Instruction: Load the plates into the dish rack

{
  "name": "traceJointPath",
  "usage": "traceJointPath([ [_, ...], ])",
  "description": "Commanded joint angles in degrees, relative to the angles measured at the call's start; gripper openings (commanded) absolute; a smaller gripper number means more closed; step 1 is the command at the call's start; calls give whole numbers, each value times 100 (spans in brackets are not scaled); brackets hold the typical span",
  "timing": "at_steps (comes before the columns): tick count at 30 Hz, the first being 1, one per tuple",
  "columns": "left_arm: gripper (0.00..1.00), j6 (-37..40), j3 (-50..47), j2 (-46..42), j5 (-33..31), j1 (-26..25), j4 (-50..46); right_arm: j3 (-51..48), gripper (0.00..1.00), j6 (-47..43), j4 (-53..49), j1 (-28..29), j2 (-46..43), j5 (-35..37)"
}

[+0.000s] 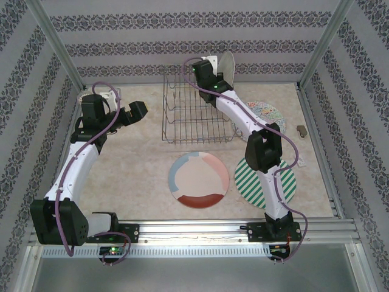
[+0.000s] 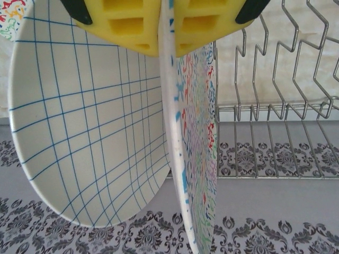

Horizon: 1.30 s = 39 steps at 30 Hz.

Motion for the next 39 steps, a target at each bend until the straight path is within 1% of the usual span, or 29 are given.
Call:
traceJointPath([
  [1,100,153,125,40,-47,66,-114,-33,0,188,320,-54,4,-20],
  [4,100,171,120,54,-56,70,-119,-77,0,219,329,-54,13,-50],
  [5,100,195,134,64,-80,66,-145,-84,3,241,331,-65,4,-68],
  [6,100,210,135,61,-105,66,-170,-92,10,251,335,-56,-6,-88],
  [7,100,233,141,60,-125,66,-185,-119,20,249,346,-63,-30,-133],
  [8,100,248,140,58,-140,66,-194,-123,25,240,355,-63,-45,-176],
  [10,100,254,128,63,-153,66,-194,-122,32,245,342,-63,-60,-209],
  [13,100,255,134,98,-157,57,-201,-142,51,244,294,-63,-139,-244],
  [17,100,234,133,138,-127,57,-185,-326,70,232,302,-54,-440,-243],
  [21,100,228,129,119,-122,48,-177,-655,74,136,371,-2,-939,-285],
  [25,100,207,125,89,-113,40,-159,-1230,82,155,482,76,-1686,-373],
  [26,100,208,124,83,-117,33,-167,-1395,84,151,495,94,-1916,-457],
  [28,100,208,125,76,-126,14,-179,-1636,97,77,314,113,-2350,-905],
  [30,100,214,134,66,-184,-21,-218,-1920,98,-113,102,136,-2828,-1407],
  [32,100,242,134,32,-277,-55,-261,-2321,98,-101,20,206,-3300,-1472],
  [35,100,256,134,-21,-595,-97,-384,-2929,98,475,-331,270,-4067,-1488],
  [39,100,351,196,-144,-1219,-156,-712,-3929,98,1140,-1000,309,-5202,-2066],
])
